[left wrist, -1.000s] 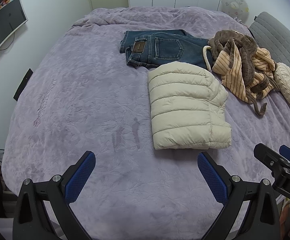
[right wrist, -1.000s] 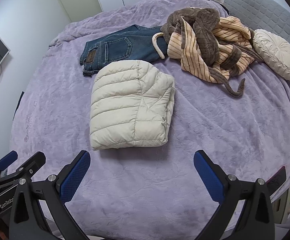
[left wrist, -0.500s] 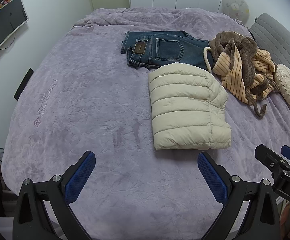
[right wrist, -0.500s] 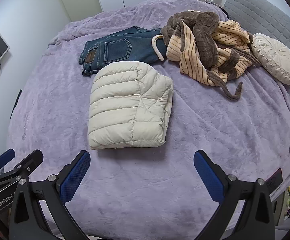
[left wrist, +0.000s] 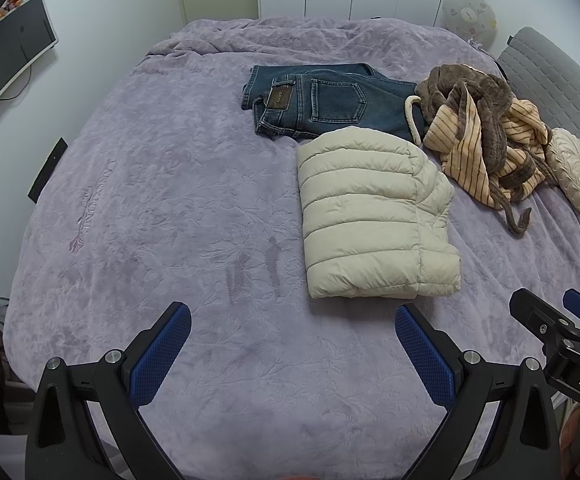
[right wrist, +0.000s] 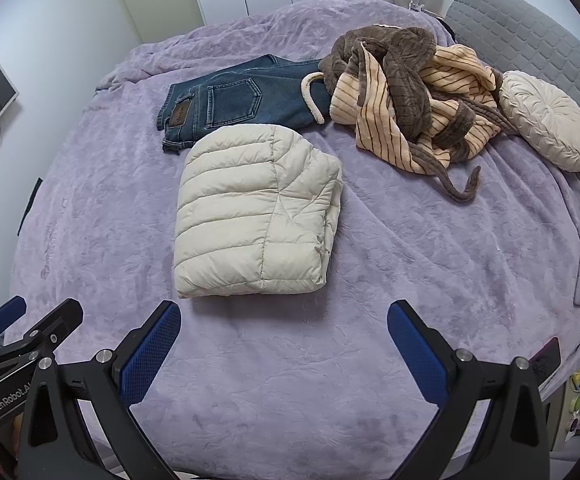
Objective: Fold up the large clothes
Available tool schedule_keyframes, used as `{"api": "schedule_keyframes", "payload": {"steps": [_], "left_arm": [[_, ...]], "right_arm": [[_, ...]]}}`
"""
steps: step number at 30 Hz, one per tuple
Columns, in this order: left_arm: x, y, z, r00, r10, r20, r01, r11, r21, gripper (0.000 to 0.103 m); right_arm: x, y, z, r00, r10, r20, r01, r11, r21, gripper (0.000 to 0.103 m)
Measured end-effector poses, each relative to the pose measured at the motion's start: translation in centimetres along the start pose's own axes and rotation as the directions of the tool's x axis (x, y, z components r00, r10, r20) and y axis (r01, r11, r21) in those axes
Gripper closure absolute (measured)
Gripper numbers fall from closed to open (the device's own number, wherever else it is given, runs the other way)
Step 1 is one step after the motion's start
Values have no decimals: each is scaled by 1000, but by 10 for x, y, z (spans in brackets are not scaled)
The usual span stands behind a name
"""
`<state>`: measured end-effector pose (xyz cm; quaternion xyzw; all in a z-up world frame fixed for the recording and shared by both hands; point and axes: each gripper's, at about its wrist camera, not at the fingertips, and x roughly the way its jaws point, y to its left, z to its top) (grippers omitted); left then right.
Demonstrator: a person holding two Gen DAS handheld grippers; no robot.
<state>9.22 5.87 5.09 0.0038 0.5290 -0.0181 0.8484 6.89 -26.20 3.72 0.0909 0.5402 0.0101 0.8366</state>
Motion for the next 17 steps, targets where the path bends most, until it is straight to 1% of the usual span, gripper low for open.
{"api": "schedule_keyframes", "payload": {"steps": [10,14,17], "left_arm": [[-4,3,-6,1000,11,11,-11,1000,-18,1],[-10,2,-8,999,-6,37,7,1000,-7,1],[-10,-1,-9,999,-14,37,14,1000,2,1]], "right_arm": [[-1,1,-2,1000,-3,1,3,1000,2,0],[-1,1,-3,1000,-4,1,4,1000,4,0],[-2,2,-3,1000,-5,0,5,1000,4,0]]}}
